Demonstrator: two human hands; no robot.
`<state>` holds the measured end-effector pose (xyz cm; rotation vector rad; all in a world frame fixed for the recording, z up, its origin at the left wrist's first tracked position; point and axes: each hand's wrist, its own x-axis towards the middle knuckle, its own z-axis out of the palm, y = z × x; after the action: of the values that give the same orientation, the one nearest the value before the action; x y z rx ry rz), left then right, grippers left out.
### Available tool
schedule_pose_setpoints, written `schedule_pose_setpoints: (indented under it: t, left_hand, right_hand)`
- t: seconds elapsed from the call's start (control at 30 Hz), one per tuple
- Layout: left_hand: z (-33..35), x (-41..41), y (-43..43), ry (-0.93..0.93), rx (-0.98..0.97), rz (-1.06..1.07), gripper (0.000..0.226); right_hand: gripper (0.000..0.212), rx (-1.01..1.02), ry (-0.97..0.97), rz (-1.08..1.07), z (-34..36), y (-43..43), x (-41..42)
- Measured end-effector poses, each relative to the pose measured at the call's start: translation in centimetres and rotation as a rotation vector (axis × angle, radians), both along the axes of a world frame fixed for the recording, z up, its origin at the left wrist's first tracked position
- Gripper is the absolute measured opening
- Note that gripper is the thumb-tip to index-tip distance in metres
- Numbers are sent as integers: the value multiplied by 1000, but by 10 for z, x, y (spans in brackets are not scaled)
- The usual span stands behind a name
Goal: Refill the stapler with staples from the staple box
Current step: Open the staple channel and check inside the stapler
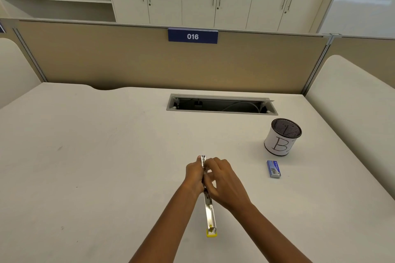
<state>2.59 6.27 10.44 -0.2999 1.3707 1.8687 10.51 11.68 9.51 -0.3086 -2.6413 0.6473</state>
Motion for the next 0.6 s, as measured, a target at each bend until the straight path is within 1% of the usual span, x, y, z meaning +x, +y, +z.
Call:
schedule_pose_setpoints:
  t: [0.17, 0.23, 0.33, 0.4, 0.5, 0.6]
  left_hand:
    - [-1, 1, 4, 19, -28, -5, 38]
    - [-1, 0, 5, 13, -13, -2, 38]
    - [1, -2, 6, -1, 23, 4, 38]
    - [2, -2, 6, -1, 14, 2, 38]
    - [1, -3, 4, -4, 8, 6, 39]
    - [-2, -4, 3, -5, 4, 0, 39]
  right_hand:
    - [12, -111, -1, -40, 0, 1, -4]
    - [14, -133, 8, -53, -1, 0, -5]
    - [23, -133, 30, -75, -2, -1, -5]
    - [27, -106, 37, -78, -2, -1, -5]
    - [25, -75, 41, -56, -3, -2, -3]
    - [22, -119, 28, -53, -2, -2, -3]
